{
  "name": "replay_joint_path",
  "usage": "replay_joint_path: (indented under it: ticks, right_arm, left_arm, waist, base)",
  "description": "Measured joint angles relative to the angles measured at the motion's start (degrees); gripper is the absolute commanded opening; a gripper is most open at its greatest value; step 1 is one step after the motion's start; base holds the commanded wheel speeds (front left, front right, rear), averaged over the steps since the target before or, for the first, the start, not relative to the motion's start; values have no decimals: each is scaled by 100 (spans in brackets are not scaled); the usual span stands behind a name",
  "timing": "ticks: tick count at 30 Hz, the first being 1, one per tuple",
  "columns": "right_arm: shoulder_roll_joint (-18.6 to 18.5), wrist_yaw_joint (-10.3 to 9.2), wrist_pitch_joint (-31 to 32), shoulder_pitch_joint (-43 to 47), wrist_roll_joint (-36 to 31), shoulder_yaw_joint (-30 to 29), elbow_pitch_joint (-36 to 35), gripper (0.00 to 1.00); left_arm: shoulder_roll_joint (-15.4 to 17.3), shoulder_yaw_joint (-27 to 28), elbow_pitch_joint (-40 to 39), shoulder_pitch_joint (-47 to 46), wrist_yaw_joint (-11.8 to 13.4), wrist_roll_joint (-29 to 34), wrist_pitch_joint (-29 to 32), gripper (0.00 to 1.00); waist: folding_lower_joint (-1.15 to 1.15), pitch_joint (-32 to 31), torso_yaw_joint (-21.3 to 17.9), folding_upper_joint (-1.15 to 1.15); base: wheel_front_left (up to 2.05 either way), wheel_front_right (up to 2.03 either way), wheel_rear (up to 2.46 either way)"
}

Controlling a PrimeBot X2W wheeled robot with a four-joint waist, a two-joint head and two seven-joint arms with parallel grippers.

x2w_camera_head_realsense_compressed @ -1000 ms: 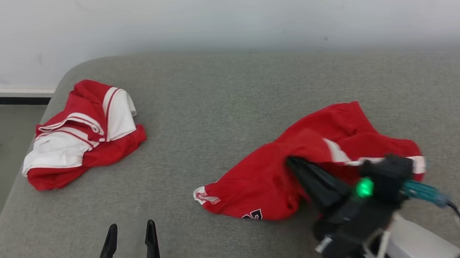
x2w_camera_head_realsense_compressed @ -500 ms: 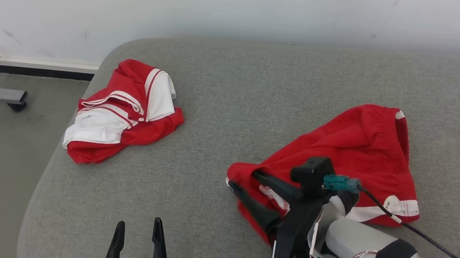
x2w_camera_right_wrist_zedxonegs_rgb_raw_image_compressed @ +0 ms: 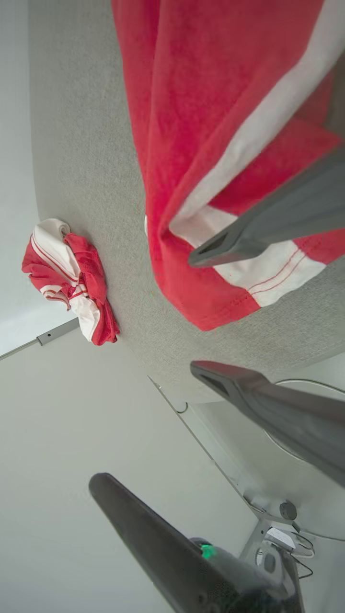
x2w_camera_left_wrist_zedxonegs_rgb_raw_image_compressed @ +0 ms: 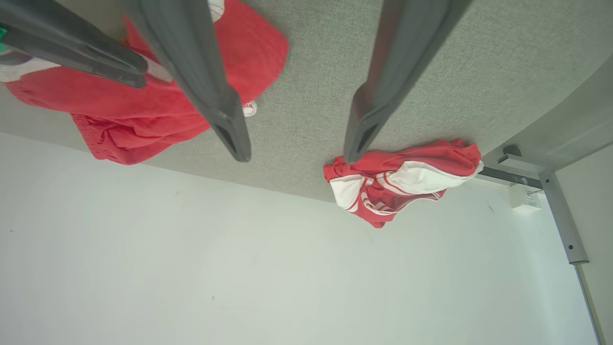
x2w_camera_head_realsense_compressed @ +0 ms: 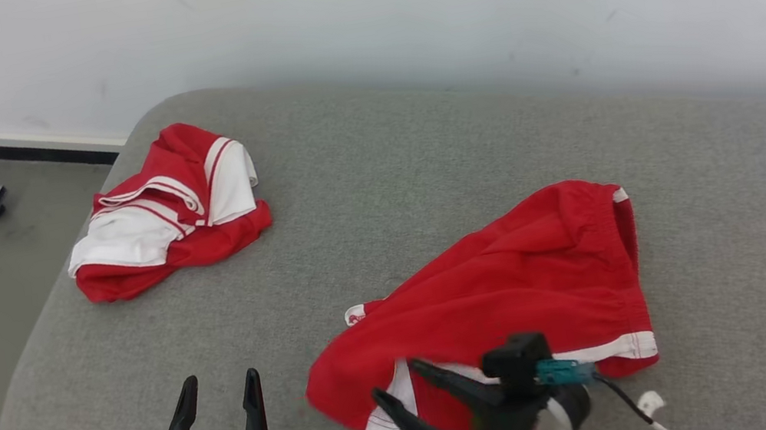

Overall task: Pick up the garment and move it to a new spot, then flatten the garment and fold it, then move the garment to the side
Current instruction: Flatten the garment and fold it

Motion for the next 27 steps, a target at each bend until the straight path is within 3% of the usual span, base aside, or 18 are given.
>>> replay_joint_path:
  ticks: [5, 15, 20, 27]
  right_arm:
    - [-443, 0, -56, 333, 104, -121, -499, 100]
    - [-1112, 0, -64, 1674, -856, -2432, -2109, 100]
    - [-1212, 0, -64, 2314, -1451, -3531, -2662, 100]
    - [-944, 0, -65, 3172, -1845, -4642, -3266, 100]
  left_arm:
    - [-1, 77, -15, 27, 0, 35, 0, 100]
    - [-1, 255, -134, 175, -7, 79, 0, 100]
    - [0, 296, -171, 191, -8, 102, 0, 100]
    - [-2, 322, -166, 230, -14, 143, 0, 100]
  waist:
    - [0, -85, -160, 0]
    - [0, -128, -517, 0]
    - [0, -97, -656, 0]
    - [0, -159, -767, 0]
  base:
    - [0, 0, 0]
    - [0, 0, 0]
    - [0, 0, 0]
    - [0, 0, 0]
